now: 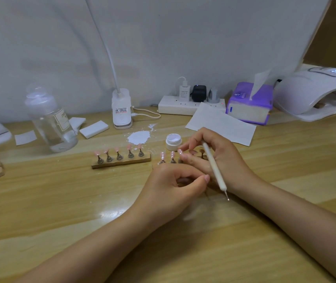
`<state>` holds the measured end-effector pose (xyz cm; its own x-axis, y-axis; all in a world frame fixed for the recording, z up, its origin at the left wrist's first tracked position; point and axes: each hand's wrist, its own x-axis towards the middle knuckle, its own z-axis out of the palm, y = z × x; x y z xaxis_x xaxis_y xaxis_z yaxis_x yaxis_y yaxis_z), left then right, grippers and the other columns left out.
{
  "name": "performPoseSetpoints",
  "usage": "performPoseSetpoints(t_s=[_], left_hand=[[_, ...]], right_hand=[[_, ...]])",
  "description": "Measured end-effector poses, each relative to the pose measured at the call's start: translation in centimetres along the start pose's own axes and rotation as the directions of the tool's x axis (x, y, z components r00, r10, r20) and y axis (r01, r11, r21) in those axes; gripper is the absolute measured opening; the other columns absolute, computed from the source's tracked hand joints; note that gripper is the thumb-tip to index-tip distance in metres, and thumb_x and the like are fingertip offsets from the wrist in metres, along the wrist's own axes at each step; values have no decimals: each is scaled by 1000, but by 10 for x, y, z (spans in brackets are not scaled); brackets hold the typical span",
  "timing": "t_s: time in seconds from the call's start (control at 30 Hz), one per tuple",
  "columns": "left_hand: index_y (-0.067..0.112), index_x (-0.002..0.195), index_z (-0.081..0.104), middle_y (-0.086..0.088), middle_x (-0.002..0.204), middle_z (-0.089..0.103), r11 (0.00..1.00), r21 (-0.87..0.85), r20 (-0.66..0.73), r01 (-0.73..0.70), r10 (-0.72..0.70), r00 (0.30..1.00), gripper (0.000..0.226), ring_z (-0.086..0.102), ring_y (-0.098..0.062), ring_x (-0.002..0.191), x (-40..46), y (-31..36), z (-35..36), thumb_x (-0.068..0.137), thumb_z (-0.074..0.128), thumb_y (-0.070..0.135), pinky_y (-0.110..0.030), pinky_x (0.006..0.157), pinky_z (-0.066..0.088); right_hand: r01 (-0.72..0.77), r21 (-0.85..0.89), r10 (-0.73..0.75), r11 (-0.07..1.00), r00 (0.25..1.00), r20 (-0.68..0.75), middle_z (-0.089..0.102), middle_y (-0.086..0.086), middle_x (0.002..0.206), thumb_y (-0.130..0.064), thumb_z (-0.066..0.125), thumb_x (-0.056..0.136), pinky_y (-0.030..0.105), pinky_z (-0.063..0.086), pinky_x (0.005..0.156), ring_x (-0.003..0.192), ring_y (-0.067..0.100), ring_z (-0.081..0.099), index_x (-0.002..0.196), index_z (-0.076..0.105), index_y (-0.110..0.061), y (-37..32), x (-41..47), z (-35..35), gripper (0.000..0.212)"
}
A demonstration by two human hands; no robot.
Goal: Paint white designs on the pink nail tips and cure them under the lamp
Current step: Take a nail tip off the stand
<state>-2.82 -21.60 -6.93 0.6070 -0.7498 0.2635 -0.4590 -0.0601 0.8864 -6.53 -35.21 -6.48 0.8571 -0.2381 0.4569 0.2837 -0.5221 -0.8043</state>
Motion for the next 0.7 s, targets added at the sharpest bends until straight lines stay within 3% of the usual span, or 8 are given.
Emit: performPoseSetpoints(t_s=[0.1,0.17,0.33,0.4,0.47,0.53,0.6,0.7], left_hand=[[11,74,74,-6,65,69,1000,3,3,1,-1,1000,15,55,-5,59,0,0,1,84,64,9,-22,57,41],[11,75,74,-7,65,69,1000,10,2,3,-3,1000,14,53,-5,58,0,1,0,84,63,9,-21,56,40],[14,67,71,3,66,68,1000,-2,-66,19,-19,998,19,61,-8,60,-1,2,0,83,64,8,-31,61,52],[12,64,70,6,70,70,999,-13,-102,34,-35,994,19,61,-4,55,-2,3,0,82,64,8,-27,61,53],[11,66,71,-6,72,72,999,29,-113,42,-39,993,18,59,9,57,-3,4,0,83,64,9,-19,60,52],[11,69,72,-11,64,70,998,24,-122,65,-61,991,17,61,11,64,-4,3,1,83,63,11,-20,58,54],[14,69,72,0,58,69,995,-8,-144,98,-98,985,18,65,-1,66,-5,4,1,84,62,12,-23,50,53],[19,69,73,22,82,67,992,-18,-165,123,-124,978,21,59,-11,42,-5,7,1,84,60,11,-21,42,49]], right_hand=[[-13,-31,13,999,1000,4,67,3,89,-9,72,78,45,49,85,91,21,62,72,51,-26,0,0,0,27],[-18,-36,19,999,1000,9,67,4,90,-11,72,78,48,47,86,92,21,62,73,52,-27,-1,0,0,26],[-33,-17,33,999,999,-27,68,-4,96,-14,72,78,34,53,81,87,12,64,77,51,-31,-1,0,-4,27],[-22,-11,22,1000,999,-39,68,-8,95,-8,69,79,25,53,74,81,13,63,76,48,-31,-1,-1,-11,31],[-18,-56,17,998,1000,-16,67,-10,95,-5,68,79,30,52,80,86,15,64,75,46,-31,0,-1,-18,34],[-30,-61,32,998,999,20,67,-7,95,-4,68,79,40,50,87,94,17,65,75,46,-30,2,-1,-22,34],[-31,-35,33,999,998,53,67,-7,96,-10,67,79,34,49,89,97,15,65,77,46,-28,4,-3,-24,28],[-1,4,1,1000,995,95,67,-7,98,-14,62,81,16,47,84,94,4,63,81,45,-25,3,-3,-22,20]])
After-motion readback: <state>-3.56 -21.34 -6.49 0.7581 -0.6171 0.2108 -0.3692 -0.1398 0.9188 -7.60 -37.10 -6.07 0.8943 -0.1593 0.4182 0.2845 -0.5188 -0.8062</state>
